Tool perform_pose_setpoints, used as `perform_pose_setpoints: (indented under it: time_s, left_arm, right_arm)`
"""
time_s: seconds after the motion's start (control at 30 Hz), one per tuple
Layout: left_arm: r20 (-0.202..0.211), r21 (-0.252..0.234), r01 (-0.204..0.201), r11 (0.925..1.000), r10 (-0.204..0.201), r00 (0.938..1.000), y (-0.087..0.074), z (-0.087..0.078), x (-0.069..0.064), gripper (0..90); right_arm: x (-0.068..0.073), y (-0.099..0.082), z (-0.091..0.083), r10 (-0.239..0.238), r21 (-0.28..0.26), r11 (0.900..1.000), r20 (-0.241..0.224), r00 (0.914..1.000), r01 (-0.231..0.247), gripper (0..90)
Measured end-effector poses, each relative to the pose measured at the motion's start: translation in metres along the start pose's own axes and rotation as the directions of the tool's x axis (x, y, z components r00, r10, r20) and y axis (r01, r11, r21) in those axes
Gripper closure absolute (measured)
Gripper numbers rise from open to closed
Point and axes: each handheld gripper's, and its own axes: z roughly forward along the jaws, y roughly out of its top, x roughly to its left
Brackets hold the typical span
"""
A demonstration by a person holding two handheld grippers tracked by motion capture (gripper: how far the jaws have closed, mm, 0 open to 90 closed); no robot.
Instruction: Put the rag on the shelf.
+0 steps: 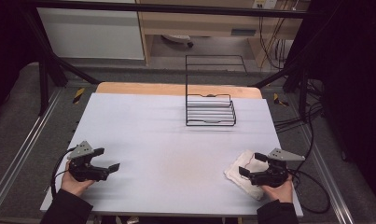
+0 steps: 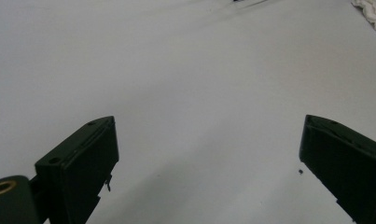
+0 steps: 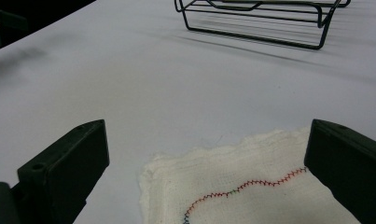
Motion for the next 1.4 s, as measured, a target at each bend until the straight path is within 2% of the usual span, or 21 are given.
perform_pose_setpoints:
  time_s: [0.37,0.53,0.83,0.97,1.1,1.13,1.23,1.4]
  left_arm:
    - [-0.002,-0.001,-0.001,1.0000,0.001,1.0000,0.000,0.001,-0.001,4.6]
    - [-0.005,0.002,-0.009,1.0000,0.009,0.9999,0.000,0.000,-0.001,4.7]
    - [-0.013,0.005,-0.005,1.0000,0.006,0.9999,0.000,0.000,-0.001,4.8]
    - [-0.013,0.005,-0.007,1.0000,0.007,0.9999,0.000,0.000,-0.002,4.9]
    - [-0.012,0.008,-0.007,0.9999,0.007,0.9999,0.000,0.000,-0.002,4.9]
    - [-0.013,0.008,-0.007,0.9999,0.007,0.9999,0.000,0.000,-0.002,5.0]
    - [-0.015,0.008,-0.009,0.9999,0.009,0.9999,0.000,0.000,-0.002,5.0]
    - [-0.018,0.011,-0.010,0.9999,0.010,0.9998,0.000,0.000,-0.002,5.1]
  right_arm:
    - [0.002,0.001,-0.001,-0.014,0.007,0.9999,0.004,0.9999,0.014,0.5]
    - [0.008,0.005,0.002,-0.023,0.025,0.9994,0.012,0.9997,0.022,0.7]
    - [0.026,0.011,0.014,-0.063,0.076,0.9953,0.034,0.9975,0.060,3.8]
    - [0.037,0.012,0.023,-0.093,0.110,0.9901,0.038,0.9950,0.088,7.7]
    - [0.041,0.012,0.026,-0.103,0.136,0.9860,0.042,0.9938,0.097,14.2]
    - [0.044,0.010,0.028,-0.104,0.153,0.9834,0.038,0.9939,0.097,20.0]
    - [0.047,0.007,0.031,-0.090,0.172,0.9815,0.026,0.9956,0.085,28.4]
    - [0.050,0.001,0.036,-0.114,0.227,0.9685,0.038,0.9928,0.102,39.1]
